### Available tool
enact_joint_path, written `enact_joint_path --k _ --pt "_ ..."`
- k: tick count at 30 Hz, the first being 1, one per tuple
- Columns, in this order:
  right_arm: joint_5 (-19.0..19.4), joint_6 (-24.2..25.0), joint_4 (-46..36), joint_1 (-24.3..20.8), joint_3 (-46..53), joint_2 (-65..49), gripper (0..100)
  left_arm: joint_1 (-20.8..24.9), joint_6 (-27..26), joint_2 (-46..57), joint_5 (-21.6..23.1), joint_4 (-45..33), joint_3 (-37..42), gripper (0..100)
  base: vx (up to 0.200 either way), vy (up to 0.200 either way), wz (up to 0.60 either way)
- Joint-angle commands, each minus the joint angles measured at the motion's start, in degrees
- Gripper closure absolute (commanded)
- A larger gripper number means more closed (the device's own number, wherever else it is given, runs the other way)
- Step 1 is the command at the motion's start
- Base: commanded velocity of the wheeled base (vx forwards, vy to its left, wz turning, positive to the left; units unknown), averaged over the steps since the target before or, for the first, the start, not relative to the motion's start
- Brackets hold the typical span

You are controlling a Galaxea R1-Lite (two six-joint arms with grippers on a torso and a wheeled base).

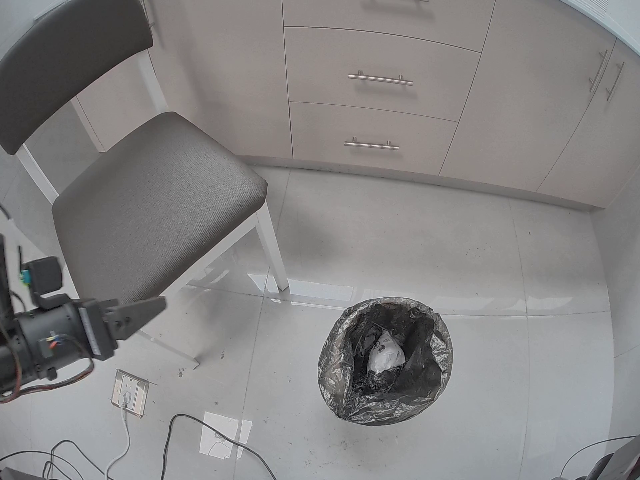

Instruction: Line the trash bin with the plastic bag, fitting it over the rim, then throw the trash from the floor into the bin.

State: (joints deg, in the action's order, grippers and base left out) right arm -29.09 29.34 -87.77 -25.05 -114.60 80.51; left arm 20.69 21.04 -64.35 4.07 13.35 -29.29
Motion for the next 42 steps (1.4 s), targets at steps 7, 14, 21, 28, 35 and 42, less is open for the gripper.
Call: enact_joint_path --k 7,14,21,28,35,42 --pt "7.29 -16.33 29.24 14.68 23.11 -60.29 100 -17.87 -11.29 57.32 -13.39 -37.78 -1.29 0 0.000 0.000 0.00" --pt "7.03 -27.76 52.79 17.93 53.96 -74.88 100 -21.57 -14.71 63.30 -16.46 -37.43 4.07 0 0.000 0.000 0.00" --pt "7.91 -24.51 55.52 17.93 62.13 -74.97 100 -21.21 -15.94 64.27 -16.73 -27.76 14.53 0 0.000 0.000 0.00" --pt "10.10 -24.16 57.80 17.93 73.38 -74.97 100 -21.04 -20.87 64.27 -12.16 -8.78 29.29 0 0.000 0.000 0.00" --pt "9.58 -24.16 66.85 17.93 86.30 -74.97 100 -21.04 -18.40 64.27 -5.74 -10.01 29.21 0 0.000 0.000 0.00" --pt "9.93 -24.86 78.63 18.02 100.45 -74.97 100 -21.04 -17.26 64.35 -1.35 -12.47 28.33 0 0.000 0.000 0.00"
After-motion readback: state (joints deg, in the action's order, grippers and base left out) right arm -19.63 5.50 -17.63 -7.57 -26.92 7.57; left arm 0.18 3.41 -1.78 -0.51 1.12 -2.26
